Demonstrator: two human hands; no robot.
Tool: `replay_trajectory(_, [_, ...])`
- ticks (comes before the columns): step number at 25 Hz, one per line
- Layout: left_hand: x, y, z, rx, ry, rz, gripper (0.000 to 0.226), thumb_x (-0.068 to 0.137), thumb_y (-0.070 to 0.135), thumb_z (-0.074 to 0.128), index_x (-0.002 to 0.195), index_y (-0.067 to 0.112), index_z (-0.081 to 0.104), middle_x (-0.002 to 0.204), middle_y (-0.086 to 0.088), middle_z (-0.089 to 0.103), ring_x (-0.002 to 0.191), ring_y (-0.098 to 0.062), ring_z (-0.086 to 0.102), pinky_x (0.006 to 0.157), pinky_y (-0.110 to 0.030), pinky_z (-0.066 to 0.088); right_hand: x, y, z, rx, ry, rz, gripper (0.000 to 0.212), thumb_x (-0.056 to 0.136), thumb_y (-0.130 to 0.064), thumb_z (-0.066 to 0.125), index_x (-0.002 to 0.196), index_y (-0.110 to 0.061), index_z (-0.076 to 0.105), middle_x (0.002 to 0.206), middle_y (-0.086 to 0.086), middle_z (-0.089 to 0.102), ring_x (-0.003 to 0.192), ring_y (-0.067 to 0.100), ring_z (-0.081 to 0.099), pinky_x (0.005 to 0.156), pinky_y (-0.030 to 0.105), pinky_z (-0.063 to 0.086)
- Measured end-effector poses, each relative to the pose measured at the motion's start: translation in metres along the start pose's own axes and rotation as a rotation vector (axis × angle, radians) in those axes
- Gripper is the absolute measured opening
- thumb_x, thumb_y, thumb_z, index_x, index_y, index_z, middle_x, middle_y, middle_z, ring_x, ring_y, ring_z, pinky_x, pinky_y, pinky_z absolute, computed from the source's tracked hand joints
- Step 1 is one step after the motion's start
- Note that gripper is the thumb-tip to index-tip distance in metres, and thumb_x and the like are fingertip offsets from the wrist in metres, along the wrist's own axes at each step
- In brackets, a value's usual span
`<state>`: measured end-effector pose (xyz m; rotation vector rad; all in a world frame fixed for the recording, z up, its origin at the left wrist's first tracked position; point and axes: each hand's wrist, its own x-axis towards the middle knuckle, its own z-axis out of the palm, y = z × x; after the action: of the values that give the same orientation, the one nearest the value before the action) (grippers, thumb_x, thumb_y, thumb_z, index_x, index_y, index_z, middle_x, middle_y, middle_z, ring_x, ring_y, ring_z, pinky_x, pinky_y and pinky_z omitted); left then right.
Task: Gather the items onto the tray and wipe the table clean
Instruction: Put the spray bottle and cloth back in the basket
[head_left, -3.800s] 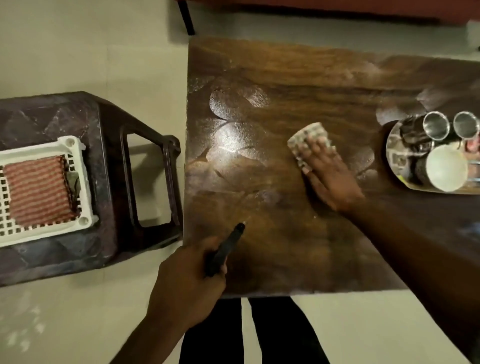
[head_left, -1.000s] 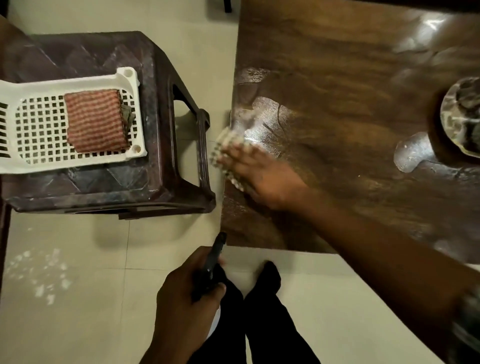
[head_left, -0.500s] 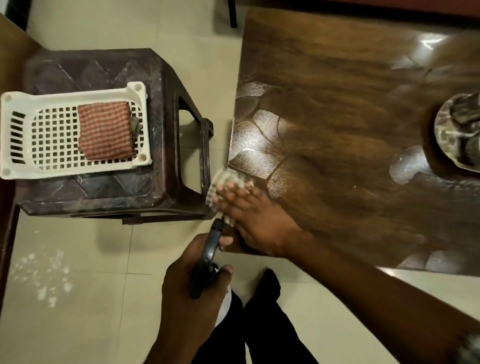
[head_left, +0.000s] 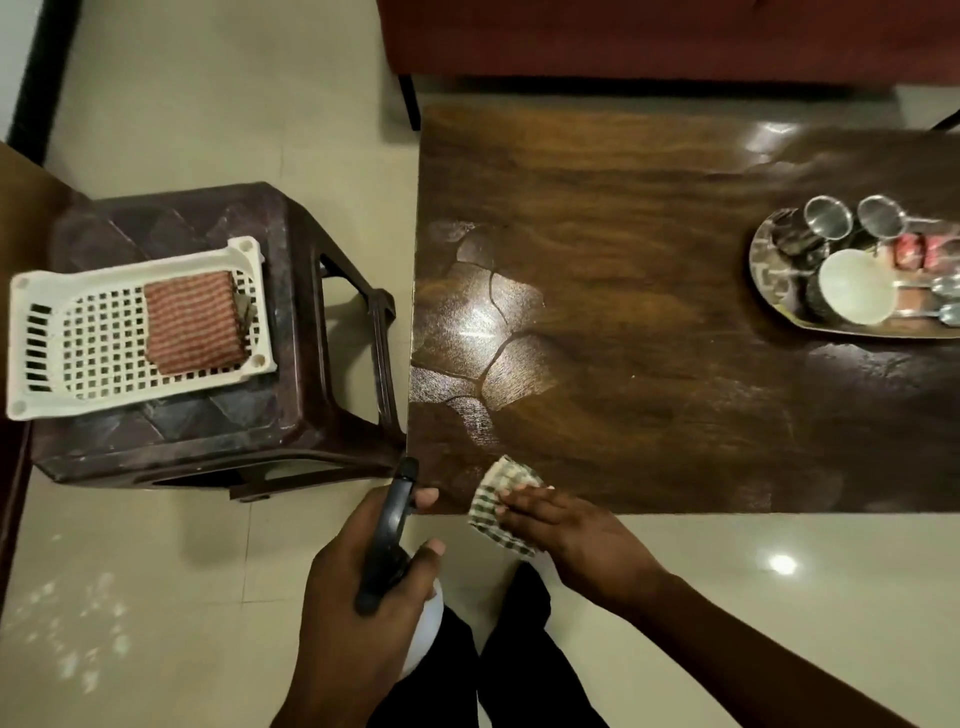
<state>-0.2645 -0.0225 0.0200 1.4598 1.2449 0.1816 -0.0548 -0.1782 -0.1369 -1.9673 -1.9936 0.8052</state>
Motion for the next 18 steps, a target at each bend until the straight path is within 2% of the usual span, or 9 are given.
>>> replay_trajectory(2, [-0.006,0.012,-0.003,-0.010,0.028,0.057,0.061,0.093,0.006,0.075,0.096,0.066,0.066,0.085,0.013,0.078,0.071,-0.010,0.072,0.070,-0.005,0.049,-0.006,-0.025,-0.020,0.309,0.176,0.276,0.061,0.091,0.000,0.058,0.140,-0.034,0.067,0.145,-0.013,0.067,0.132,0.007,0.062,0.107,0.026,0.052])
replay_trajectory(4, [-0.013,0.021,-0.006,-0.052,0.066,0.108,0.038,0.095,0.009,0.075,0.101,0.046,0.072,0.092,0.009,0.078,0.075,-0.012,0.073,0.072,-0.010,0.053,-0.010,-0.049,-0.042,0.773,0.430,0.584,0.050,0.094,0.004,0.063,0.121,-0.035,0.076,0.117,-0.013,0.080,0.111,0.009,0.073,0.093,0.023,0.056])
replay_trajectory(5, [-0.021,0.027,-0.009,-0.063,0.080,0.126,0.031,0.095,0.009,0.076,0.105,0.039,0.073,0.091,0.005,0.076,0.077,-0.013,0.073,0.075,-0.011,0.054,-0.016,-0.061,-0.055,1.003,0.513,0.715,0.047,0.094,0.007,0.064,0.117,-0.031,0.077,0.110,-0.008,0.082,0.108,0.017,0.076,0.091,0.027,0.058])
replay_trajectory(7, [-0.039,0.047,-0.017,-0.086,0.081,0.166,0.024,0.095,0.011,0.076,0.113,0.026,0.073,0.085,0.003,0.074,0.079,-0.015,0.073,0.081,-0.014,0.054,-0.032,-0.085,-0.081,1.427,0.607,0.843,0.039,0.097,0.008,0.061,0.125,-0.016,0.075,0.117,0.009,0.081,0.114,0.035,0.075,0.099,0.043,0.059])
replay_trajectory(9, [-0.061,0.073,-0.030,-0.144,0.055,0.200,0.022,0.095,0.011,0.077,0.115,0.020,0.073,0.081,0.003,0.072,0.077,-0.013,0.071,0.081,-0.021,0.056,-0.051,-0.115,-0.110,1.758,0.595,0.833,0.040,0.101,0.006,0.053,0.136,-0.008,0.068,0.129,0.020,0.075,0.120,0.041,0.071,0.096,0.046,0.061])
replay_trajectory(12, [-0.091,0.113,-0.056,-0.187,0.029,0.272,0.020,0.096,0.011,0.075,0.114,0.017,0.071,0.086,-0.013,0.071,0.073,-0.015,0.068,0.074,-0.024,0.058,-0.072,-0.156,-0.153,1.924,0.576,0.791,0.044,0.100,0.003,0.051,0.140,-0.008,0.065,0.135,0.024,0.071,0.117,0.040,0.070,0.076,0.040,0.067])
replay_trajectory(14, [-0.112,0.133,-0.074,-0.179,0.063,0.321,0.018,0.097,0.015,0.074,0.115,0.014,0.071,0.086,-0.017,0.070,0.070,-0.014,0.067,0.069,-0.020,0.056,-0.080,-0.178,-0.171,1.976,0.581,0.743,0.050,0.093,-0.001,0.055,0.142,-0.006,0.063,0.134,0.023,0.071,0.117,0.042,0.069,0.077,0.044,0.067])
replay_trajectory(16, [-0.137,0.150,-0.092,-0.195,0.131,0.363,0.013,0.099,0.015,0.071,0.111,0.011,0.071,0.081,-0.001,0.071,0.070,-0.007,0.066,0.068,-0.011,0.053,-0.085,-0.200,-0.189,1.987,0.608,0.730,0.058,0.086,-0.006,0.060,0.144,-0.002,0.060,0.126,0.022,0.074,0.108,0.040,0.073,0.073,0.045,0.067])
replay_trajectory(18, [-0.164,0.162,-0.109,-0.221,0.196,0.371,0.009,0.101,0.017,0.067,0.106,0.011,0.071,0.075,0.007,0.069,0.071,-0.007,0.066,0.071,-0.006,0.050,-0.090,-0.219,-0.207,1.991,0.601,0.694,0.063,0.080,-0.007,0.066,0.143,0.001,0.059,0.123,0.022,0.075,0.099,0.034,0.078,0.069,0.043,0.067])
